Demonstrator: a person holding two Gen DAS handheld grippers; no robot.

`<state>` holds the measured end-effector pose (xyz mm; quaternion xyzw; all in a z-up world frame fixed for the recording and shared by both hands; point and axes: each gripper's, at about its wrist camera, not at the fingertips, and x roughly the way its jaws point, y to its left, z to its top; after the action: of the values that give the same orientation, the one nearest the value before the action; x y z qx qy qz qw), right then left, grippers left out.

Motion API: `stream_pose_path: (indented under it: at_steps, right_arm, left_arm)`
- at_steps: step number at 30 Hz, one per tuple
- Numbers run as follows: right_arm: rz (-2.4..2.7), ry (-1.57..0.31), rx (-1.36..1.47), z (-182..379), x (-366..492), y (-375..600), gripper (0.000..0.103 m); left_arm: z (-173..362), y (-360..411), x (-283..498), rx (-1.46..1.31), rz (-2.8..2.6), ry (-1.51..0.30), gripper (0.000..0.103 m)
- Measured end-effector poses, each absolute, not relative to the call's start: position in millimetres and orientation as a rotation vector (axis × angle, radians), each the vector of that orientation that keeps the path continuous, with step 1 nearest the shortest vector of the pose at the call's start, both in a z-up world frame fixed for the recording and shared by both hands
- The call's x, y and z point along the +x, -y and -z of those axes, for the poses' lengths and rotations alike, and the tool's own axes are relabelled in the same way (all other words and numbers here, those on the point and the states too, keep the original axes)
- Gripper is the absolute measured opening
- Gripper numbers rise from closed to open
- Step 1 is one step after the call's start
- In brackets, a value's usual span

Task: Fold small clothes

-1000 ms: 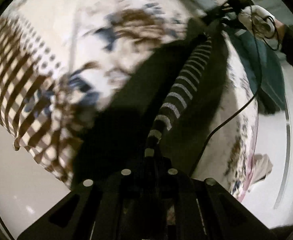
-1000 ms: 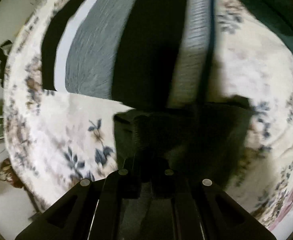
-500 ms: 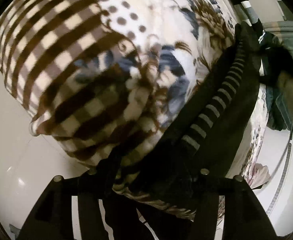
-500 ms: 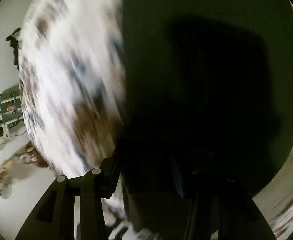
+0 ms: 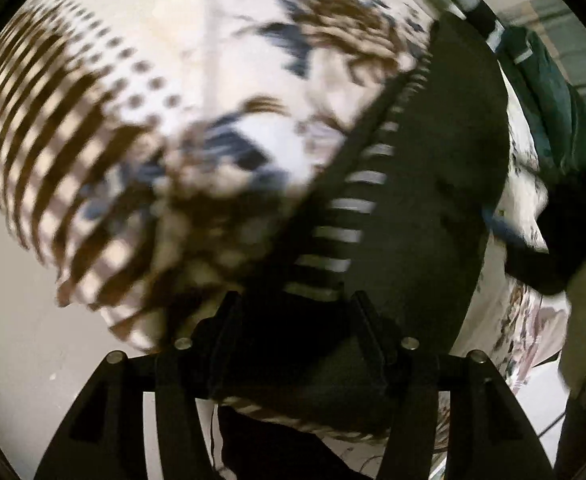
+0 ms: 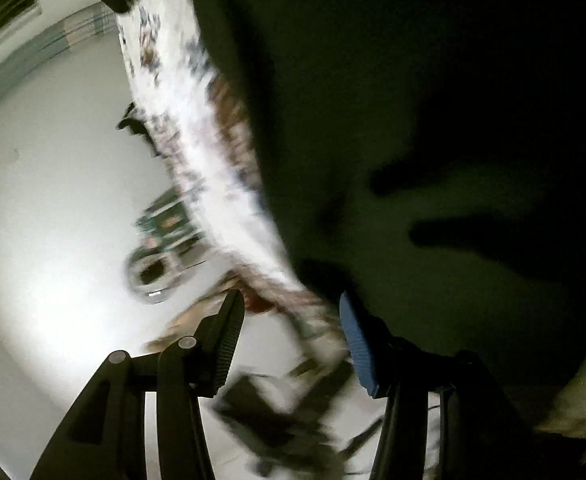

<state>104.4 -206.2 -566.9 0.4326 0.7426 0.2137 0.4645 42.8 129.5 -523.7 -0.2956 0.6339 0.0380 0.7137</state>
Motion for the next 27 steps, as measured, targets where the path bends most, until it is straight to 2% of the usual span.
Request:
stream_pose_path:
  at_steps: [4, 7, 10, 12, 15, 18, 19, 20, 21, 22, 27]
  right_arm:
    - [-0.401, -1.84, 0.887, 563.9, 70.3, 268.0, 0.052]
    - [-0.309, -1.892, 0.756, 575.1, 45.2, 288.1, 0.052]
    - [-0.329, -1.926, 0.735, 581.4, 17.0, 288.8, 0.052]
    - [-0.355, -1.95, 0.733, 586.2, 1.6, 281.6, 0.052]
    - [-0.379, -1.996, 0.753, 597.1, -20.0, 267.7, 0.052]
    - [-0.368, -1.997, 0.73, 604.2, -36.6, 258.7, 0.052]
    - [-0.368, -1.986, 0.723, 605.1, -45.0, 257.4, 0.046]
    - [-0.356, -1.968, 0.694, 604.8, -49.8, 255.0, 0.032]
    - [-0.34, -1.961, 0.663, 604.4, -54.7, 254.4, 0.009]
    - [-0.327, -1.947, 0.665, 601.8, -59.6, 257.7, 0.009]
    - [-0.29, -1.899, 0.584, 572.9, -80.4, 279.9, 0.007]
  left_arm:
    - [526.3, -97.5, 66.0, -0.375, -0.158, -1.46, 0.053]
    - [542.1, -115.3, 60.3, -0.163, -0.305, -1.537, 0.056]
    - [537.0, -155.4, 42.4, -0.213, -0.401, -1.545, 0.053]
    - [529.2, -174.9, 30.5, -0.358, -0.383, -1.516, 0.053]
    - [528.5, -168.2, 27.7, -0.523, -0.22, -1.491, 0.053]
    - [537.1, -138.8, 35.9, -0.445, -0.132, -1.511, 0.053]
    - [540.7, -128.3, 38.1, -0.389, -0.119, -1.513, 0.053]
    - [542.6, -120.6, 38.4, -0.353, -0.11, -1.5, 0.047]
    - [544.0, -115.1, 36.2, -0.339, -0.096, -1.474, 0.011]
    - [545.4, -114.7, 33.5, -0.343, -0.103, -1.474, 0.005]
    - [527.3, -136.5, -5.4, -0.478, -0.089, -1.39, 0.005]
